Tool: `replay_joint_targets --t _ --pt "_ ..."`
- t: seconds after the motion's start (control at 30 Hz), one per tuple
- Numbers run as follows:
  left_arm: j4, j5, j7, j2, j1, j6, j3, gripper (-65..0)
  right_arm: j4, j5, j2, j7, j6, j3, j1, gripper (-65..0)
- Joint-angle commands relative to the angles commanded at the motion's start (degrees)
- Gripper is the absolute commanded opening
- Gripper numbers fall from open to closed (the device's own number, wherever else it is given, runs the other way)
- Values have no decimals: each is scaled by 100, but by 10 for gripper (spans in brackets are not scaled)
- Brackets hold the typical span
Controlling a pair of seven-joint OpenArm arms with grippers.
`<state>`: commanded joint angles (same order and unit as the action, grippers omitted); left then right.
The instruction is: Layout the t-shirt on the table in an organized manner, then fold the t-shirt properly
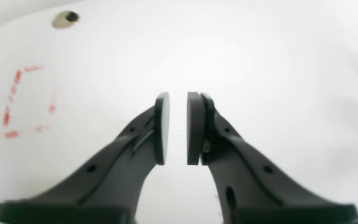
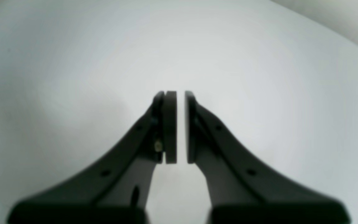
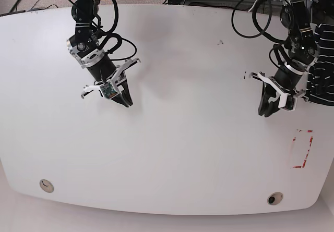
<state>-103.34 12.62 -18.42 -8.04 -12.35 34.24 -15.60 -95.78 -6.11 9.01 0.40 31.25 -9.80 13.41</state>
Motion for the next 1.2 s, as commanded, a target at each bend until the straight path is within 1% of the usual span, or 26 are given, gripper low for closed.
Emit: replay_joint_targets --t 0.1,0.2,0.23,0.3,0.43,0.53,0.6,0.73,0.87,1.0,1.2 --pt "-255 -193 0 176 -290 0 220 -562 -18 0 18 264 -79 -132 360 -618" --pt "-527 -273 0 281 -730 0 308 -562 -185 18 0 492 -79 -369 791 -618" --pt "-571 -281 0 299 -800 0 308 -562 -229 35 0 501 -70 -396 870 -618" --pt "-774 -281 0 360 -1099 0 308 -562 -413 264 9 501 -35 -501 1248 -618" --pt "-1029 -281 0 369 -1846 0 299 -564 -747 818 44 492 -26 -747 1969 -617" --pt "-1090 -281 0 360 -2330 0 290 -567 -818 923 123 492 -26 -888 2365 -617" --pt "-1116 -273 9 352 -2593 0 246 -567 -809 941 193 492 -26 -905 2558 -617" --pt "-1125 -273 9 387 -3095 18 -35 -567 -809 985 290 519 -18 -905 3068 -618" --pt "-1125 -264 9 387 -3648 26 -105 -567 -818 1354 299 519 -18 -905 3569 -618" --pt "-1125 -255 9 387 -4185 26 -114 -568 -826 1644 448 527 -18 -905 4079 -618" --pt "-1125 -255 9 387 -5116 26 -176 -568 -923 2048 448 527 -18 -905 4967 -620"
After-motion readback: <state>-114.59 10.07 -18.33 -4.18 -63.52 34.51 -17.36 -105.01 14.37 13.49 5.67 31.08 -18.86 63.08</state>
